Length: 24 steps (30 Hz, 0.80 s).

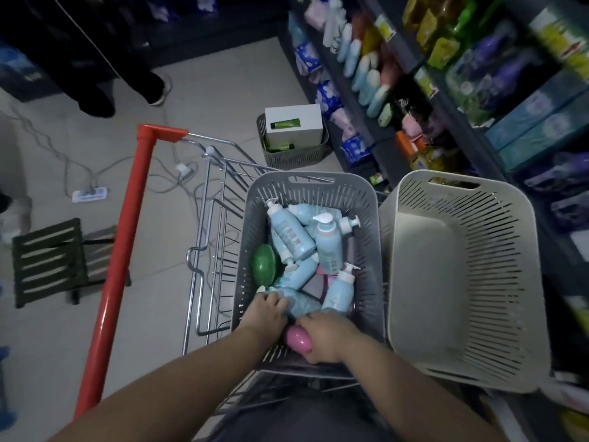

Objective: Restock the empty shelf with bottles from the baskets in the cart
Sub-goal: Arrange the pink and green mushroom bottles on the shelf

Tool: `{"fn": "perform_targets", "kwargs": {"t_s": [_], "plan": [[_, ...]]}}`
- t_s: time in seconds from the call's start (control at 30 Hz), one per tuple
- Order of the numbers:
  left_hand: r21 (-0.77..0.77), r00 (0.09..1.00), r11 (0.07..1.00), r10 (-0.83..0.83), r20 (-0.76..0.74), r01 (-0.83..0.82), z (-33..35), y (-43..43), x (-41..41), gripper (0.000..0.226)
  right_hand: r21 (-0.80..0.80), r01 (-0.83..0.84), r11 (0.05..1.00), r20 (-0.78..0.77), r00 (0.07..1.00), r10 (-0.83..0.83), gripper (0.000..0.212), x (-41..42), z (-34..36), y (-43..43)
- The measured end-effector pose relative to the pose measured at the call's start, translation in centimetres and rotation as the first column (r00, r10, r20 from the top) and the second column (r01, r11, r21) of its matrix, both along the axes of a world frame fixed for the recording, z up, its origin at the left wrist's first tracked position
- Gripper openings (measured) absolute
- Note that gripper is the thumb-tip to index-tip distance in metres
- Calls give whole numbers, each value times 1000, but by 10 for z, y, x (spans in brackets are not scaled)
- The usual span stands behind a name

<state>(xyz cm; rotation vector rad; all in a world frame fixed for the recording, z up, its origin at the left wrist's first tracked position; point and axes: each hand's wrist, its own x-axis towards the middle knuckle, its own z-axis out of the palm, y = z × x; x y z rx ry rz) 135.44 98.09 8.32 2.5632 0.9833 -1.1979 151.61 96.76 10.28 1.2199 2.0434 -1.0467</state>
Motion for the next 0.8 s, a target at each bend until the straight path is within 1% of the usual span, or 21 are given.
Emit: {"fn": "perform_targets", "kwargs": {"t_s": [0.1, 0.2, 0.27, 0.33, 0.4, 0.47, 0.53, 0.6, 0.63, 0.67, 0.7, 0.73, 0.8], "plan": [[-30, 998, 999, -35, 53, 36, 11, 5, -10, 42, -16, 27, 1000, -5, 1000, -27, 61, -1, -1, 3], [-143, 992, 990, 32, 122, -15, 29, 9, -20, 43, -99, 138, 985, -58, 988, -144, 62, 8, 3, 7], [-285, 963, 954, 154, 220, -88, 47, 17, -27, 49, -181, 251, 951, -109, 956, -273, 64, 18, 10, 13], [-470, 881, 861, 364, 303, -194, 68, 29, -34, 58, -229, 369, 901, -172, 895, -411, 63, 29, 21, 20], [-578, 776, 763, 540, 326, -289, 86, 40, -42, 55, -277, 497, 823, -261, 785, -562, 54, 38, 33, 26], [-633, 656, 673, 681, 327, -383, 96, 51, -50, 54, -326, 599, 732, -346, 645, -682, 43, 43, 45, 31], [-697, 478, 566, 805, 352, -440, 105, 59, -55, 57, -383, 679, 627, -420, 476, -773, 34, 44, 58, 37], [-769, 278, 479, 876, 394, -423, 112, 64, -55, 42, -444, 738, 508, -478, 284, -831, 29, 46, 73, 44], [-799, 193, 450, 893, 407, -398, 117, 67, -54, 33, -455, 763, 459, -502, 206, -840, 26, 47, 80, 48], [-829, 111, 422, 905, 411, -368, 122, 69, -52, 29, -443, 794, 416, -530, 142, -836, 21, 50, 87, 52], [-856, 36, 396, 912, 408, -333, 127, 71, -51, 32, -422, 824, 379, -560, 92, -823, 17, 54, 93, 55], [-877, -34, 381, 913, 407, -293, 132, 73, -49, 41, -426, 842, 332, -582, 26, -813, 16, 59, 98, 57], [-894, -144, 372, 899, 414, -247, 140, 79, -47, 65, -492, 837, 238, -594, -123, -795, 27, 67, 110, 60]]}}
